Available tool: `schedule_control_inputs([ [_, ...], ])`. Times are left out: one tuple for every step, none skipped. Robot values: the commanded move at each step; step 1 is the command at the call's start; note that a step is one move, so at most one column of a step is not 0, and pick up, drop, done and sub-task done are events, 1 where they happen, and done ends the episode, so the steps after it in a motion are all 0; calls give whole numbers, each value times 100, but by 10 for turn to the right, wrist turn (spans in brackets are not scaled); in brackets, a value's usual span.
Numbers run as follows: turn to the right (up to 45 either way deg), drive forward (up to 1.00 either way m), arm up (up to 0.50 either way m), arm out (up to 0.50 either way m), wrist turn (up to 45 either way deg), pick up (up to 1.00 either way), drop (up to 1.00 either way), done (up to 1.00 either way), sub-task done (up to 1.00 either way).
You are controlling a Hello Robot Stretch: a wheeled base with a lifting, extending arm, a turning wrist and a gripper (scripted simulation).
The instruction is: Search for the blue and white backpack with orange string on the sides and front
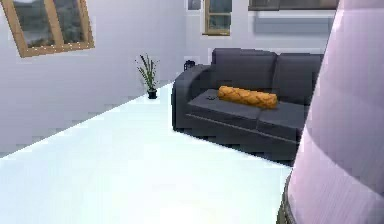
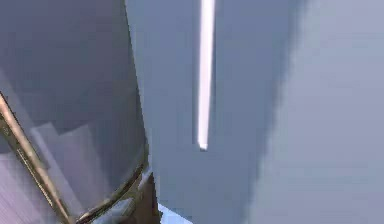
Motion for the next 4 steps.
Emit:
schedule_control_inputs([
  [-150, 0, 0, 0, 0, 0, 0, 0, 0],
  [0, 100, 0, 0, 0, 0, 0, 0, 0],
  [0, 100, 0, 0, 0, 0, 0, 0, 0],
  [30, 0, 0, 0, 0, 0, 0, 0, 0],
])
